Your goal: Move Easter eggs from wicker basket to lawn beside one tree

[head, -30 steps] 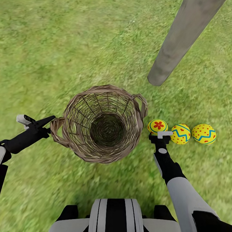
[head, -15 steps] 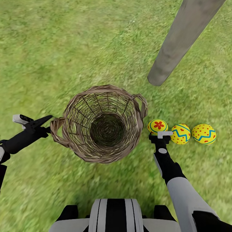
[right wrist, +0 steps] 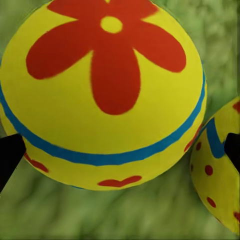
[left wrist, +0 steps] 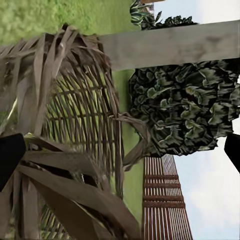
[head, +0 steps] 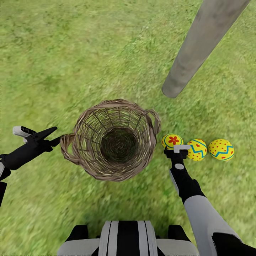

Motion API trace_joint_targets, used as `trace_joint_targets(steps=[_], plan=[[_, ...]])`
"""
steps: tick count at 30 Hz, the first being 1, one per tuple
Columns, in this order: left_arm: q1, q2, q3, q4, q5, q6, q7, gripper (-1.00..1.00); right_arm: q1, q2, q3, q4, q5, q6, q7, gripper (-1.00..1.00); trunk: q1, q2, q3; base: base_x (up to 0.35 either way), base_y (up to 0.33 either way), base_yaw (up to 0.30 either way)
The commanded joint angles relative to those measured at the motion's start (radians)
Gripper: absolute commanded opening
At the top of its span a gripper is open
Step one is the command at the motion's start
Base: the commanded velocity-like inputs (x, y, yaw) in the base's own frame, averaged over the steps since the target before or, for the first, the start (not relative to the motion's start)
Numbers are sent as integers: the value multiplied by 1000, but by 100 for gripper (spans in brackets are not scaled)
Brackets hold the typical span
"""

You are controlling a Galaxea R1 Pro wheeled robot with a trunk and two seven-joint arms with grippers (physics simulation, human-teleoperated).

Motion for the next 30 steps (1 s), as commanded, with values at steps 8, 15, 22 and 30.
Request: trace_joint_targets(steps=[8,15,22,30], plan=[[0,0,1,1,-3,4,-4,100,0,2,-4,0,9,1,1,100,-31,56,25,0,0,0],[0,0,1,0,-3,4,-4,100,0,3,-4,1,9,1,1,100,-58,105,47,0,0,0],[0,0,1,0,-3,4,-4,100,1,5,-2,2,10,0,1,100,-85,154,69,0,0,0],[0,0,1,0,-3,5,-4,100,3,6,-2,-3,10,-1,2,100,-115,210,94,0,0,0]])
